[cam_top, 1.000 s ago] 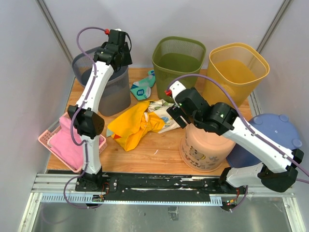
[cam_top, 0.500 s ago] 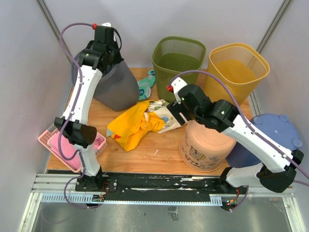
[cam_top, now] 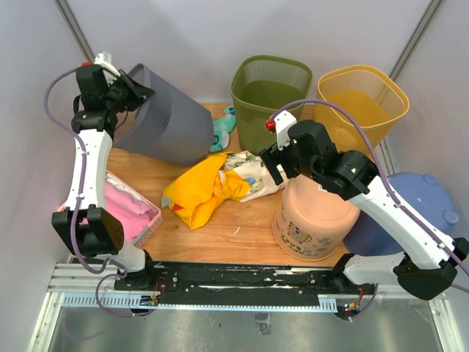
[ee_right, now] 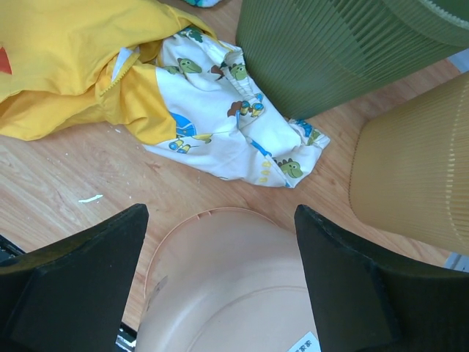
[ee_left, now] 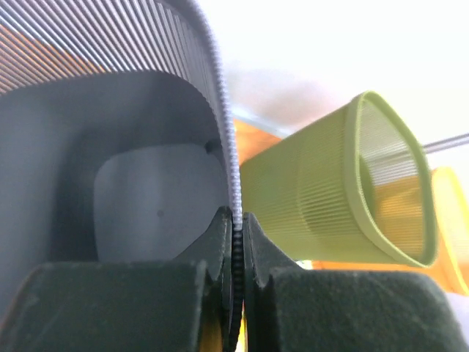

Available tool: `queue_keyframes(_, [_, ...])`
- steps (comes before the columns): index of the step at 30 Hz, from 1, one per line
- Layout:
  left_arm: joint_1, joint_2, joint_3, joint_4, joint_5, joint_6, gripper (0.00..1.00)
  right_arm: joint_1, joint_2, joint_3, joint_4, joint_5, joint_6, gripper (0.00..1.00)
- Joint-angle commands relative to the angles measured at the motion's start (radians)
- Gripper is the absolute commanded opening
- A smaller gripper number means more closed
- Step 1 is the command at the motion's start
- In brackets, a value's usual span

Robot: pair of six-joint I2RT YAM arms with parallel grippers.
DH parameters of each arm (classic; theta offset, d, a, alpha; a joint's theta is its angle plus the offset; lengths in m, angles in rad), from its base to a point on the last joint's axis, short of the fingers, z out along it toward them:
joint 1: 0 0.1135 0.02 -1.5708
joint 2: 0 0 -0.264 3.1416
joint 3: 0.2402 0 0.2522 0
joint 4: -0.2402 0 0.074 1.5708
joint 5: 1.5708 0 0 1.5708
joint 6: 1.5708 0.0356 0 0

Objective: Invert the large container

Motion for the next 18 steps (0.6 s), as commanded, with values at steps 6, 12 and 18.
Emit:
queue_keyframes(6, [0.113,-0.047,-0.275,0.275,0.245,-0.086,0.00,-0.015,-0.006,-0.032,0.023,-0.061,0.024,0.83])
queue_keyframes(12, [0.122,-0.003,-0.260,0.061,0.013,0.075,0.49,-0.015,-0.012,-0.051,0.036,-0.057,0.035,0.83])
queue_keyframes(18, [0.124,0.041,-0.163,-0.082,-0.153,0.173,0.93,-0.017,-0.021,-0.063,0.036,-0.055,0.040,0.83])
